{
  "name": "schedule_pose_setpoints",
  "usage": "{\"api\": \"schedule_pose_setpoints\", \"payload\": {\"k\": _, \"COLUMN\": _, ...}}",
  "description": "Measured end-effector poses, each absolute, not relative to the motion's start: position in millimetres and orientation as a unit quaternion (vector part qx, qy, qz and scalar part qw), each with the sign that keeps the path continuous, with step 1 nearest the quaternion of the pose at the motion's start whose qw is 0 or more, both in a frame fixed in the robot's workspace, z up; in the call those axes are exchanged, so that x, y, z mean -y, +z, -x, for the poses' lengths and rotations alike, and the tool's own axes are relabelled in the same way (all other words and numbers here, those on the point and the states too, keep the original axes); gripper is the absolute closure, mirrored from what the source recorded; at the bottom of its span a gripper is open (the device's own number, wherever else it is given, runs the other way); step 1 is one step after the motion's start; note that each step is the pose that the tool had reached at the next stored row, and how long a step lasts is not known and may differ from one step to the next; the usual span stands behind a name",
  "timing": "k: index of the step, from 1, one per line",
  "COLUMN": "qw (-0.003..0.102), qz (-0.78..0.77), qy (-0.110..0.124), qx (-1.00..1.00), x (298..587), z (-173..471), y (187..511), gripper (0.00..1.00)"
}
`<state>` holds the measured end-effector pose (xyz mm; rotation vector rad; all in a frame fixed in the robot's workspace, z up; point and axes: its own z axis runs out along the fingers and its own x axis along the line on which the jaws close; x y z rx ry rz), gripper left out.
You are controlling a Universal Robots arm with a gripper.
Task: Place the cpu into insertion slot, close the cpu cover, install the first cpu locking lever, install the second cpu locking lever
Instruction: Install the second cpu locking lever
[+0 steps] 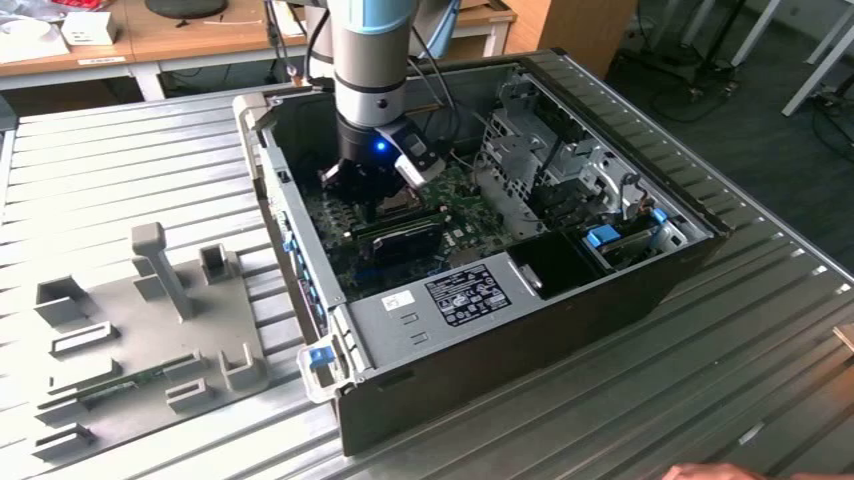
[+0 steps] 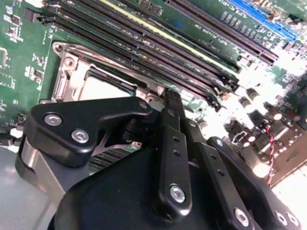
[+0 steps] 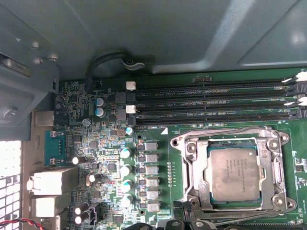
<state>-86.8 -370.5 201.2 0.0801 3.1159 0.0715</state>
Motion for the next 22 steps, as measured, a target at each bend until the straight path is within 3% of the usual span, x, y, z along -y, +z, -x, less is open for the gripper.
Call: {"api": "schedule_pose_setpoints", "payload": {"k": 22, "qw": 0.012, "qz": -0.026, "qy": 0.024, "qx": -0.999, "x": 369.8, "z": 86.8, "y": 232.9, "gripper": 0.89}}
